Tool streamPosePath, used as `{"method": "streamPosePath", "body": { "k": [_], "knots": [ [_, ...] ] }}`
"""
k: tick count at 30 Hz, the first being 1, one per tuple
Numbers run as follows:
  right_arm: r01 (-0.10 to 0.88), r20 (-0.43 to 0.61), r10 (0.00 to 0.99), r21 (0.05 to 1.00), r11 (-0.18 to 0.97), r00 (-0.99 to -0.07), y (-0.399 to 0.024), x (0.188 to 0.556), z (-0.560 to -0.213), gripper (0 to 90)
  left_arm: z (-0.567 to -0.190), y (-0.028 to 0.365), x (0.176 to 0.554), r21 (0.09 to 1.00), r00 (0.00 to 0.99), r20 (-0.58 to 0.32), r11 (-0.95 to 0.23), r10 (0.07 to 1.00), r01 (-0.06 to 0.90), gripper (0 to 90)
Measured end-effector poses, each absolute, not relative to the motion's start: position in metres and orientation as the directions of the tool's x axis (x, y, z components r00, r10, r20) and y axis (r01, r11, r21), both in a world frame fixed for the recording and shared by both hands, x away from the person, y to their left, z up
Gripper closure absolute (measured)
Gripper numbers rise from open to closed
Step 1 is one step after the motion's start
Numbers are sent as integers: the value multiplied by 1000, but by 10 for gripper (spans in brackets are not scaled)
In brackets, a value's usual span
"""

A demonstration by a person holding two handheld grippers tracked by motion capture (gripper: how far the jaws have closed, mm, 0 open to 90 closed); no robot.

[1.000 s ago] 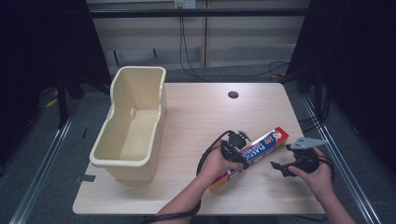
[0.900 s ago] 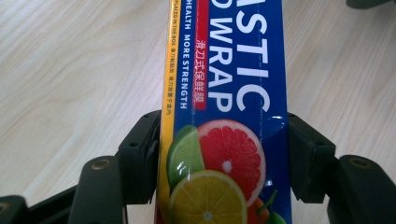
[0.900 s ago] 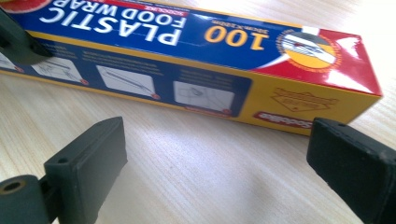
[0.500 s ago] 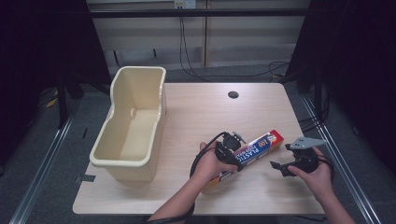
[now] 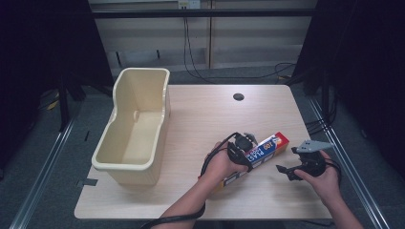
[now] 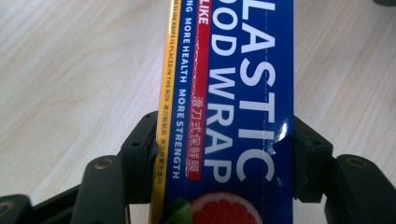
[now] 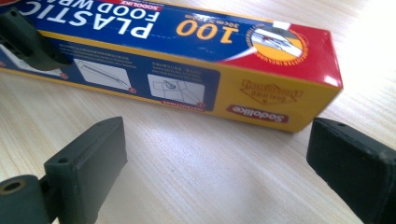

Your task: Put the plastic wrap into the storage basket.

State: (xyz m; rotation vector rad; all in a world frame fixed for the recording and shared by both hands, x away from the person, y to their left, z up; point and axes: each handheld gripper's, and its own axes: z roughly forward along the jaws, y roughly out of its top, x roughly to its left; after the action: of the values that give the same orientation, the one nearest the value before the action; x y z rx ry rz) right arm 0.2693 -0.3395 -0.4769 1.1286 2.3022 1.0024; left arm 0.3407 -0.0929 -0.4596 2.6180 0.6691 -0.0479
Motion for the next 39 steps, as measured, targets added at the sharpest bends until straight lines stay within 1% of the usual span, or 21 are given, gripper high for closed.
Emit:
{"method": "streamPosePath", "body": {
  "k": [3, 5, 9, 11, 13, 18, 20, 22, 27, 39],
  "knots": [
    [522, -30, 799, 743, 419, -600, -340, 269, -477, 49, -453, -88, 343, 354, 857, -197, -781, 476, 514, 404],
    [520, -29, 799, 745, 418, -601, -340, 269, -477, 48, -447, -84, 344, 338, 843, -207, -772, 497, 539, 406],
    [520, -31, 798, 743, 421, -602, -339, 269, -477, 47, -434, -73, 349, 313, 832, -230, -771, 505, 554, 409],
    [521, -26, 798, 744, 417, -602, -338, 269, -476, 47, -429, -71, 349, 297, 822, -234, -767, 520, 569, 409],
    [517, -33, 795, 743, 424, -605, -338, 270, -476, 47, -420, -66, 351, 284, 826, -220, -776, 519, 563, 409],
    [516, -35, 794, 743, 427, -607, -338, 270, -477, 45, -404, -59, 353, 284, 820, -233, -770, 523, 571, 409],
    [518, -33, 794, 742, 426, -607, -337, 270, -477, 43, -397, -56, 354, 279, 805, -240, -755, 543, 593, 409],
    [518, -31, 793, 741, 426, -608, -337, 270, -477, 42, -390, -52, 356, 277, 809, -235, -760, 539, 587, 408],
    [516, -34, 788, 738, 434, -615, -335, 270, -477, 36, -374, -38, 361, 275, 788, -241, -739, 567, 615, 408],
    [508, -36, 774, 735, 449, -632, -331, 270, -478, 29, -340, -11, 367, 279, 763, -236, -710, 602, 647, 407]
  ]
}}
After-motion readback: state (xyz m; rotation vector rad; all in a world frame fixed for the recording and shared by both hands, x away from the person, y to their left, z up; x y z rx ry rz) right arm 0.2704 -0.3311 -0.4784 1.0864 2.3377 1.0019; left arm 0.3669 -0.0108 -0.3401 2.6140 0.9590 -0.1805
